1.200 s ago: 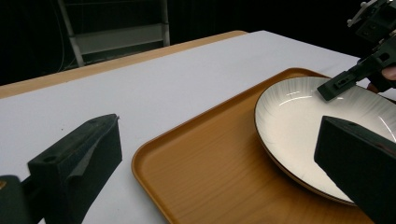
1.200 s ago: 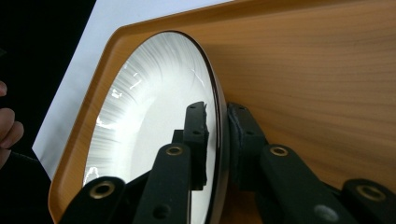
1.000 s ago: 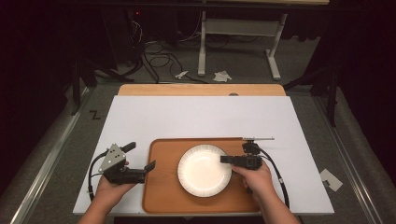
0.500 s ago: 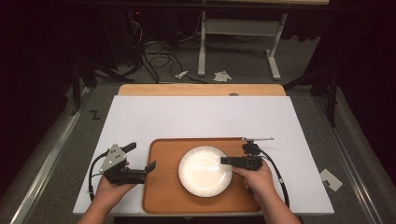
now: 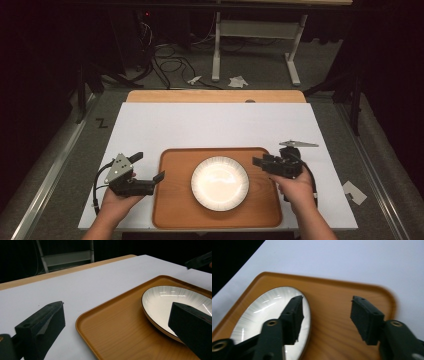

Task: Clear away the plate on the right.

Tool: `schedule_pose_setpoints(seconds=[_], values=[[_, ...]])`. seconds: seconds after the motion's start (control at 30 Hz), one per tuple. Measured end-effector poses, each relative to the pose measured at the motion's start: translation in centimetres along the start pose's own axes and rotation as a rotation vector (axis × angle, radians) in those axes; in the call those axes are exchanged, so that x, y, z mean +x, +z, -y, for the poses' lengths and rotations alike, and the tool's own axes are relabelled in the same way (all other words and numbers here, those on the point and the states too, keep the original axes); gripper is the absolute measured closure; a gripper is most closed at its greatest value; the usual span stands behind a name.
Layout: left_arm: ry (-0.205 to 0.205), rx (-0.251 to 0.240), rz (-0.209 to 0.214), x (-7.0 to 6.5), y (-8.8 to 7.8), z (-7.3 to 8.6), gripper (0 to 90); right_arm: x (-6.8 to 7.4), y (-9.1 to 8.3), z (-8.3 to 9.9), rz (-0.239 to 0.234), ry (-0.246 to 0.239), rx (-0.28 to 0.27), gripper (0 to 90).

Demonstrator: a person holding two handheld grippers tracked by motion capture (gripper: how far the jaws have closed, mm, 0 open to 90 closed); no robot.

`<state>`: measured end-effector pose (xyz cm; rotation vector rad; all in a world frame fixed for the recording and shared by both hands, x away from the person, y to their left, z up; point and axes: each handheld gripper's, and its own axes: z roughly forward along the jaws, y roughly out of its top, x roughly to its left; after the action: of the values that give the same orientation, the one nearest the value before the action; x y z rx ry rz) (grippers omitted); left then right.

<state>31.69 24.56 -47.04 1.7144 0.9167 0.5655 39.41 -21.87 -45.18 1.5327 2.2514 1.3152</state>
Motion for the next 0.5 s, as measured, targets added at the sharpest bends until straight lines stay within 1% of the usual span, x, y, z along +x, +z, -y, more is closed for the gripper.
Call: schedule_pose_setpoints(seconds=[0.03,0.07,0.1,0.17,0.23,0.3,0.37,0.4,0.43,0.47,0.5], values=[[-0.003,0.0,-0.005,0.0,0.0,0.0,1.7,-0.3,-0.9,-0.2,0.022,-0.016,-0.022,39.2],[-0.004,0.001,-0.009,0.1,0.0,0.0,1.6,-0.5,-1.4,-0.2,0.034,-0.023,-0.031,37.0],[-0.005,0.003,-0.014,0.1,0.0,0.0,1.6,-0.9,-2.3,-0.2,0.061,-0.054,-0.043,35.0],[-0.007,0.009,-0.023,0.2,0.0,0.0,1.6,-1.4,-3.6,0.0,0.082,-0.092,-0.069,29.1],[-0.012,0.013,-0.028,0.2,0.1,0.0,1.6,-1.8,-5.0,0.4,0.126,-0.127,-0.115,17.4],[-0.016,0.016,-0.03,0.2,0.2,0.1,1.5,-2.2,-6.1,1.1,0.165,-0.155,-0.155,11.5],[-0.016,0.024,-0.027,0.1,0.2,0.1,1.1,-2.6,-6.8,2.1,0.199,-0.163,-0.196,0.1],[-0.018,0.019,-0.026,0.0,0.3,0.2,0.9,-2.9,-7.0,2.7,0.202,-0.157,-0.215,0.0],[-0.014,0.021,-0.023,-0.1,0.3,0.1,0.8,-3.3,-7.3,3.5,0.178,-0.148,-0.228,0.0],[-0.009,0.021,-0.02,-0.2,0.4,0.1,0.8,-3.4,-7.4,3.8,0.157,-0.135,-0.223,0.0],[-0.005,0.021,-0.016,-0.3,0.4,0.1,0.7,-3.5,-7.4,4.3,0.147,-0.129,-0.205,0.0]])
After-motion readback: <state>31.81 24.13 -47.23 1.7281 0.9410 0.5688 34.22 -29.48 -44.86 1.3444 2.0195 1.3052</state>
